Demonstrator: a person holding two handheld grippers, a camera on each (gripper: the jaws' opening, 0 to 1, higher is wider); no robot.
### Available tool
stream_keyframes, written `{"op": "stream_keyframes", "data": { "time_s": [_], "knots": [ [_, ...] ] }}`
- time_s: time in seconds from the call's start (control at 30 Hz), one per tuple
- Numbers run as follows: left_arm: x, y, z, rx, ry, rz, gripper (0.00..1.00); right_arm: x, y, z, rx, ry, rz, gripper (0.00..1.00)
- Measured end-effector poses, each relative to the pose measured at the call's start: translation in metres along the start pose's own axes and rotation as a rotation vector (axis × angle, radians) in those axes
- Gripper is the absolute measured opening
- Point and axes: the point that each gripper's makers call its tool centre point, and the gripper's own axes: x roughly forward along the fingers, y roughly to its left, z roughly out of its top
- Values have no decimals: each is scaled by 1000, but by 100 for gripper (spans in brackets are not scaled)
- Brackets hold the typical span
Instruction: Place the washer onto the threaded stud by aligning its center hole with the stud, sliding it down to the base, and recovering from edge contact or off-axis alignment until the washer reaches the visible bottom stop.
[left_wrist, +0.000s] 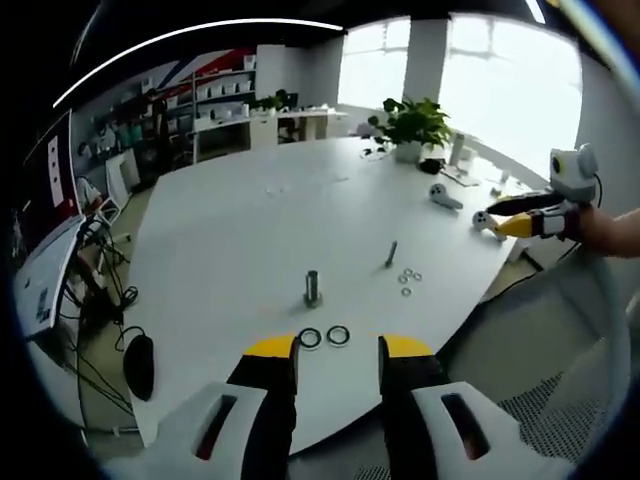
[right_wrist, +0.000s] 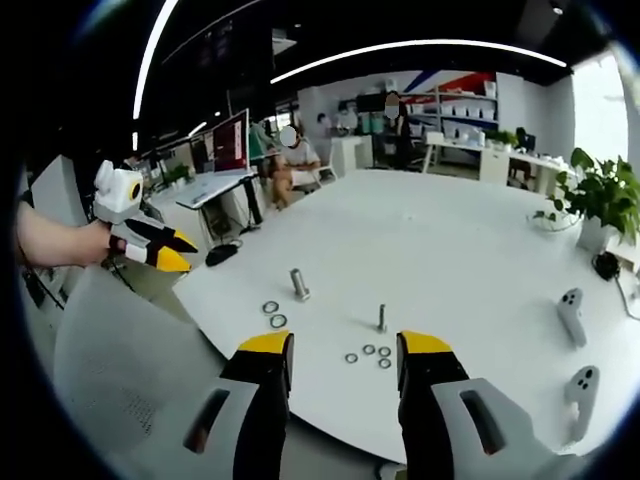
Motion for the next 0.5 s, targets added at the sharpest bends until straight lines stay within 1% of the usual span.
{"op": "stream_keyframes", "data": {
  "time_s": [0.07,0.17,0.23,0.3,0.37,0.43,0.5],
  "knots": [
    [6,2,1,-5,14,-4,30,0,0,-1,4,2,2,44],
    [15,4,4,-25,18,-9,30,-1,0,1,5,-6,3,43],
    [22,3,1,-11,46,-12,30,0,1,0,6,-3,7,43],
    [30,2,-2,21,80,-14,30,0,1,0,4,-4,8,43],
    [38,4,-8,44,119,-4,30,0,2,0,5,-3,11,44],
    [47,3,-9,41,130,-9,30,0,3,-1,2,3,15,44],
    [56,3,-14,49,159,-14,30,0,3,0,5,-1,14,44]
  ]
}}
